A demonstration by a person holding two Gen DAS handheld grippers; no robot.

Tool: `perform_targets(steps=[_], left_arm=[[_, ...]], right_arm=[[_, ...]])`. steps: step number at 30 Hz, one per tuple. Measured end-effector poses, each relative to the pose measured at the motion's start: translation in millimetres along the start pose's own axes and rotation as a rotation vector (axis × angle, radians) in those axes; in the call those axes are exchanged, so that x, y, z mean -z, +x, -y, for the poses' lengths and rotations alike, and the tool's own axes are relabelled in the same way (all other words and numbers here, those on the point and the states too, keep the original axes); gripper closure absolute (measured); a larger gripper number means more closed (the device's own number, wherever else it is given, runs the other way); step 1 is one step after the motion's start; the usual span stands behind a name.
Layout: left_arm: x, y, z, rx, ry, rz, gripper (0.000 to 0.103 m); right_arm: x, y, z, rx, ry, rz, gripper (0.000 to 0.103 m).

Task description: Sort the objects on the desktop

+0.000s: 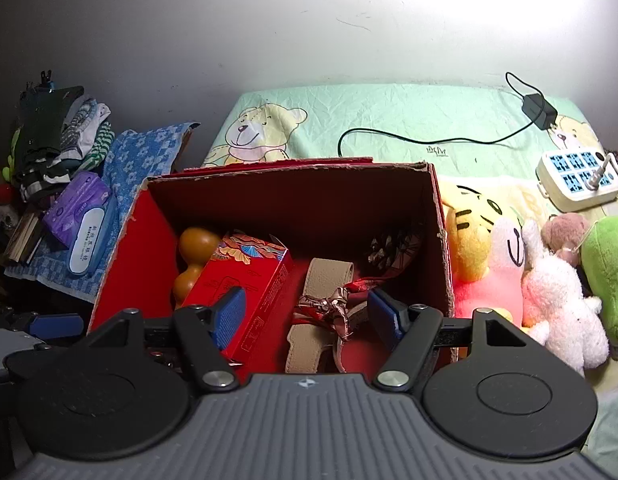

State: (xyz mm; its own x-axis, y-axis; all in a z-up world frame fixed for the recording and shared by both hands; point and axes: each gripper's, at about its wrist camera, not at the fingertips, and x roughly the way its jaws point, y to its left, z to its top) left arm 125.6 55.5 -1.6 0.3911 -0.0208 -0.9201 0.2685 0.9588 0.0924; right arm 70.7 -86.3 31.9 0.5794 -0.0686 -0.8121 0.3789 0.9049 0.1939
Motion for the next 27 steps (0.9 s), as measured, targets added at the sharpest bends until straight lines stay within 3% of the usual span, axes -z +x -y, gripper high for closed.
perform_targets(steps=[7,20,27], left_arm=[[-9.6,18.1,14.1,0.003,0.058,-0.047,0.0],[-14.2,46.4,22.5,0.065,0.083,-0.094,0.0],[-22.9,59.8,16.9,0.076,0.069,-0.162,0.0]], right_arm=[[-3.1,13.5,9.4,0.042,0.032,-0.037,0.03],[-4.2,30.3,7.1,0.078,0.039,-0.084,0.026],[-4.7,34.1,9.1,0.097,0.04,-0.095,0.026]])
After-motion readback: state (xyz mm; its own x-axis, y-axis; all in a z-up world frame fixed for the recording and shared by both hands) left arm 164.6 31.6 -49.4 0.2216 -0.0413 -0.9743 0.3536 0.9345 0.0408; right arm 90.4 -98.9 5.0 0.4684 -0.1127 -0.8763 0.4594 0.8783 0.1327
